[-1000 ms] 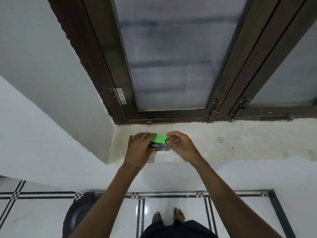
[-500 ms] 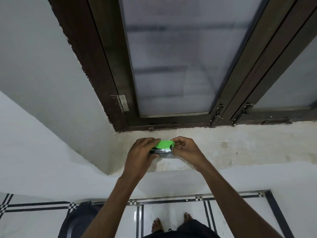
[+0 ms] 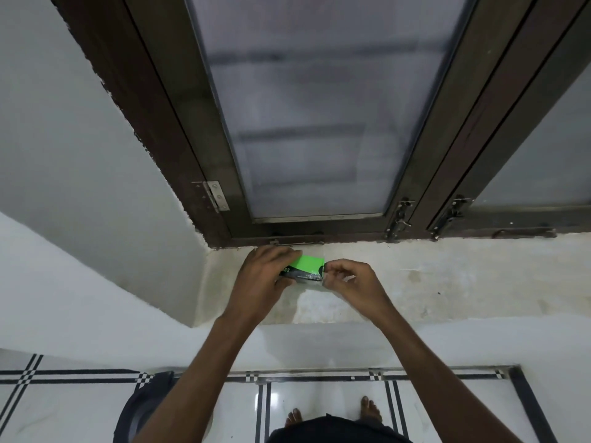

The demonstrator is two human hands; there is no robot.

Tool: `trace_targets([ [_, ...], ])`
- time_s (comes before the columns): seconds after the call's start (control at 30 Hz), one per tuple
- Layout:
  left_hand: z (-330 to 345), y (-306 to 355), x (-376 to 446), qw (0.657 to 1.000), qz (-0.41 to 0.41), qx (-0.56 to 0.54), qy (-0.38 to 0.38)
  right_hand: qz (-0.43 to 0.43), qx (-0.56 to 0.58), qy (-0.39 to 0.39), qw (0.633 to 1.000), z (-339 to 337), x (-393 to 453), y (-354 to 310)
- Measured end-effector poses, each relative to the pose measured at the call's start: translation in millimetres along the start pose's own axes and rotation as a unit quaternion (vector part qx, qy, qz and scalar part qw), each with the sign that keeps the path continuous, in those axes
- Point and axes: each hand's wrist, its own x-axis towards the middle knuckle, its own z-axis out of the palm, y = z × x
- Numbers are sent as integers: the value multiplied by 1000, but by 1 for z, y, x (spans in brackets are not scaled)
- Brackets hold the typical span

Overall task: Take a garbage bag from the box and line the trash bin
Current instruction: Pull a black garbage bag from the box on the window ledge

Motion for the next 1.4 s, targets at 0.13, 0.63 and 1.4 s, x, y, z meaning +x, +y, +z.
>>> trace_targets([
  [0.13,4,8,-1,1000,2,14,9,19,29,19,999,-2,4,5],
  [0.63,21,-30,-25,994,-111,17,2,12,4,80,997,-55,-26,25],
  [1.4,82,159,50,630,-397,-655,-126,56,171,140,974,-108,-65,8],
])
